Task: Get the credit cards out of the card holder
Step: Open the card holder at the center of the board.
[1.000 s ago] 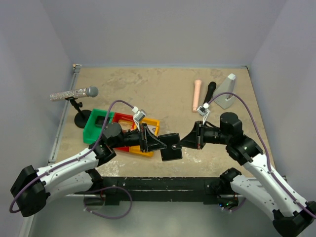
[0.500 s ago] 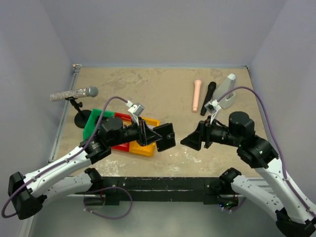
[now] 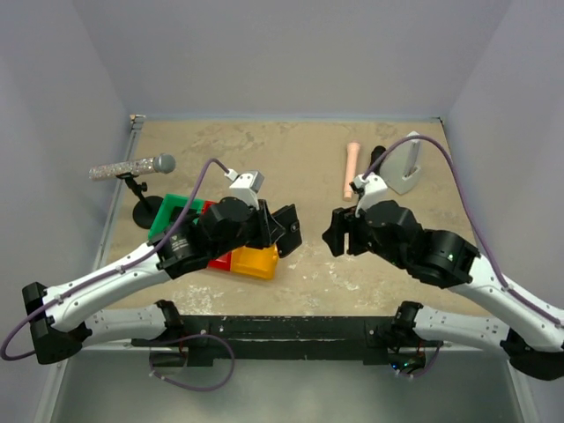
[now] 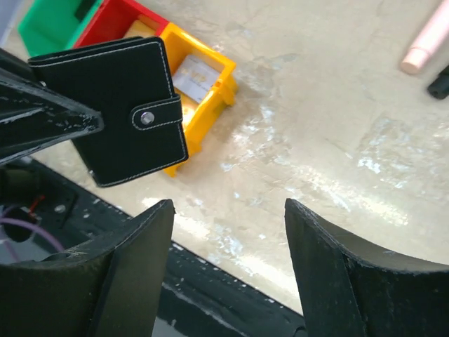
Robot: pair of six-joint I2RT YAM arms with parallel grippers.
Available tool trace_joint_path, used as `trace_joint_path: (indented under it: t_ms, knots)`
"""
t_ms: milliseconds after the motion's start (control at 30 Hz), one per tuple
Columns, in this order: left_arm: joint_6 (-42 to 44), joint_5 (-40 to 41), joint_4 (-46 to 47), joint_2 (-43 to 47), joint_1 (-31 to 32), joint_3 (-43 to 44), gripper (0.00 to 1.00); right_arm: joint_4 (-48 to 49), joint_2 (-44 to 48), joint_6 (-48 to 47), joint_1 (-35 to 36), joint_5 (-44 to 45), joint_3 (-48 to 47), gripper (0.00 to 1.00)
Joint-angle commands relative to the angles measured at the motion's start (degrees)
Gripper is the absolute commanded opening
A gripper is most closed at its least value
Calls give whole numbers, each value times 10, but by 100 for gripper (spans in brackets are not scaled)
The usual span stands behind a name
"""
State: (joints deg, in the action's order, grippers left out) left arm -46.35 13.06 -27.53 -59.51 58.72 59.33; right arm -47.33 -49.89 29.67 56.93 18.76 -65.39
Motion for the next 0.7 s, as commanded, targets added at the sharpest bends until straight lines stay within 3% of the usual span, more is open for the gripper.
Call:
trace_joint_path:
  t_ms: [0, 300, 667]
  knots:
    - [-68, 43, -63, -26, 10, 68, 0, -22, -62, -8, 51, 132, -63, 70]
    - [-104, 48, -81, -68, 37, 115, 0, 3, -144, -15, 100, 146, -110, 69]
    - [-130, 36, -82, -70, 39, 117, 0, 1, -186, -1, 106, 156, -123, 66]
